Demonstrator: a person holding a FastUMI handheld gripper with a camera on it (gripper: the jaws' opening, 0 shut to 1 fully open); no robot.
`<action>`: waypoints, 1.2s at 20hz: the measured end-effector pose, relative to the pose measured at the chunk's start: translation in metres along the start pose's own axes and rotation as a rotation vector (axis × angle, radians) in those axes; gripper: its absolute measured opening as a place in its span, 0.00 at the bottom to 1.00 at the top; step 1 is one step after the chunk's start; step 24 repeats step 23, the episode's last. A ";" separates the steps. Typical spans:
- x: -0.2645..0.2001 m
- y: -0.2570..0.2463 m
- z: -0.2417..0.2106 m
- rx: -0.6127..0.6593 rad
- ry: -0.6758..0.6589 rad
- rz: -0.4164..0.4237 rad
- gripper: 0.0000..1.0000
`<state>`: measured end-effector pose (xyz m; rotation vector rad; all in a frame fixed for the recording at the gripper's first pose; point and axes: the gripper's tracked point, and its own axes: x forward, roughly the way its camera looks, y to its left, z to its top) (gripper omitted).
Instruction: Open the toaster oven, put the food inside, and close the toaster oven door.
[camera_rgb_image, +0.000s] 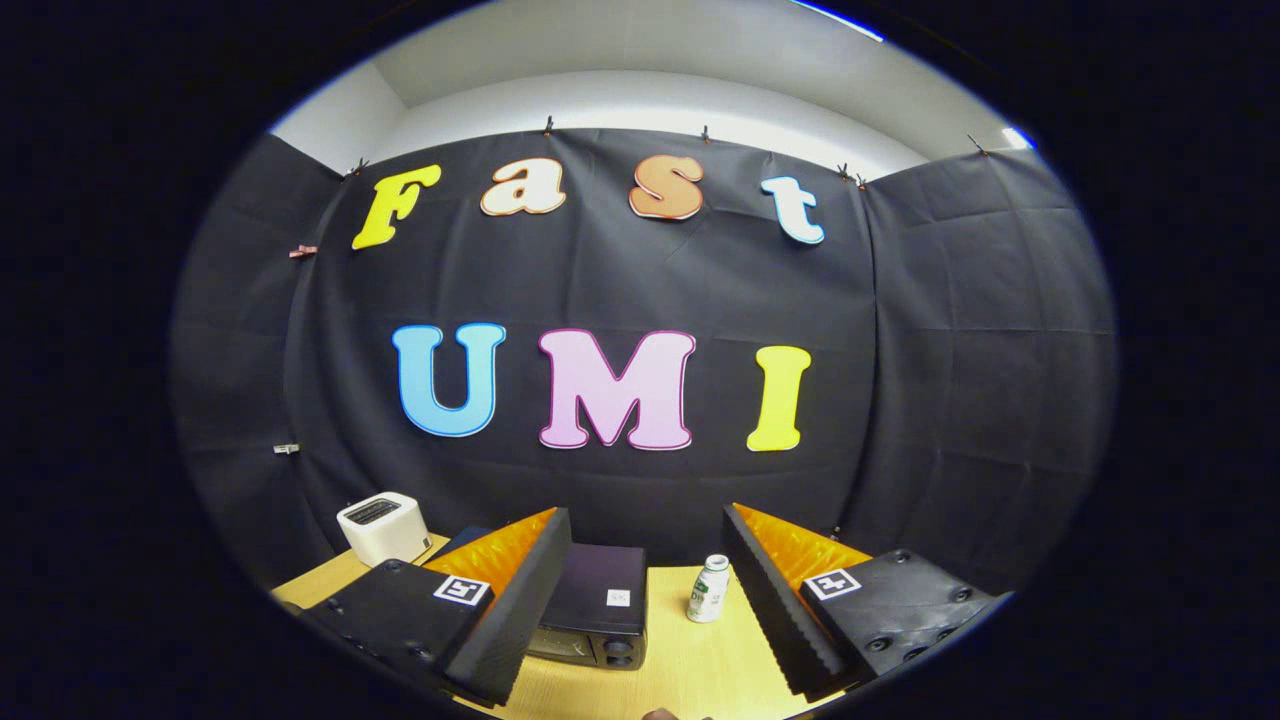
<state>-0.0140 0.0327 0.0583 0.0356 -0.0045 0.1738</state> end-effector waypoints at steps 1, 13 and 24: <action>-0.003 -0.005 0.002 0.006 -0.001 0.000 0.98; -0.006 -0.038 0.003 0.026 0.000 -0.017 0.98; -0.007 -0.040 0.000 0.024 0.007 -0.027 0.98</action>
